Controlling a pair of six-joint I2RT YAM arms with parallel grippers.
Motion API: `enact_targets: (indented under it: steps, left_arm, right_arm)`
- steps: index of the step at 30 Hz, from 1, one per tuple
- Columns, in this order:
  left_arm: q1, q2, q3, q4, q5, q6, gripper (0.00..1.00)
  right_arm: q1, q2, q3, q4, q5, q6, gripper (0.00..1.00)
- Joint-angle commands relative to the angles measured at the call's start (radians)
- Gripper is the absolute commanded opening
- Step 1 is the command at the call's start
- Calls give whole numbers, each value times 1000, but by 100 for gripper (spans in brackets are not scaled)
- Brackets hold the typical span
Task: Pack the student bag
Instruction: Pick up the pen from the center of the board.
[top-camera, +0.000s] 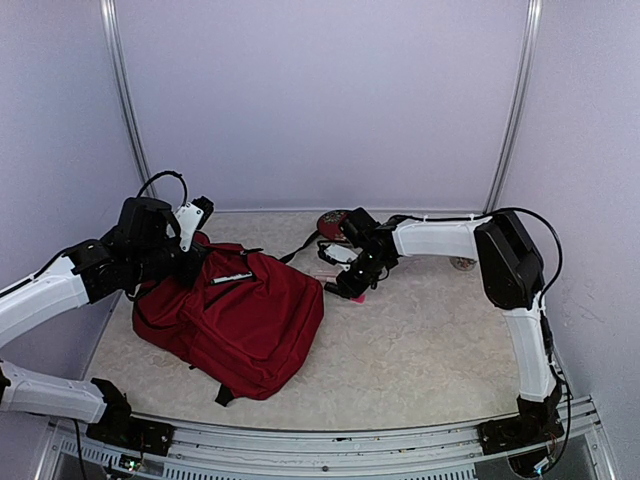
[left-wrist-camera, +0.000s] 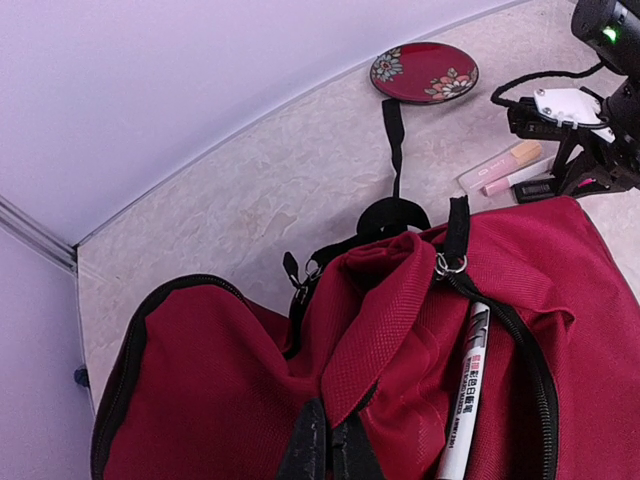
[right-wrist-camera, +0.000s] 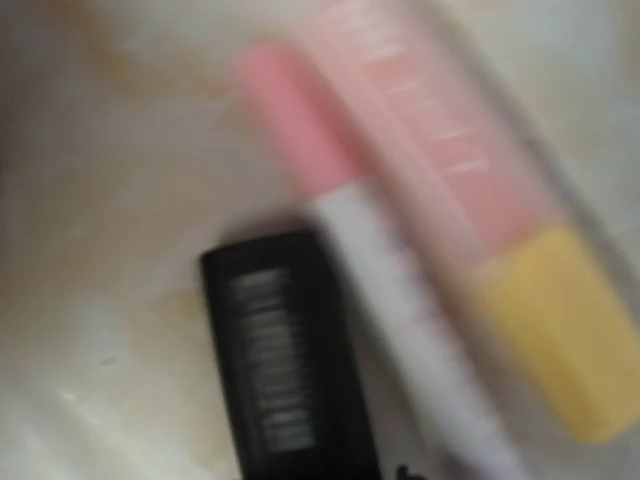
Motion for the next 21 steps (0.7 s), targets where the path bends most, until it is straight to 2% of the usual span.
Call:
enact_targets:
  steps: [1,8,13,16,18,21]
  left_arm:
    - [6,-8,36,65,17,6,0]
    - [6,-12,27,70,29,11,0]
    - [6,-5,34,73,55,9,0]
    - [6,-5,38,72,62,10,0]
    - [6,-9,37,70,64,11,0]
    - [6,-22,30,71,80,16,0]
  right_arm:
    - [27,-30,-56,-47,2,3,34]
    - [63,-54,-112,-105,80,20,35]
    - [93,-15,-49,-180,144,23,43]
    - [96,17,7,-194,139,20,45]
    - [95,43,34,-210,140,14,41]
    - [96,53,58,-220,138,20,23]
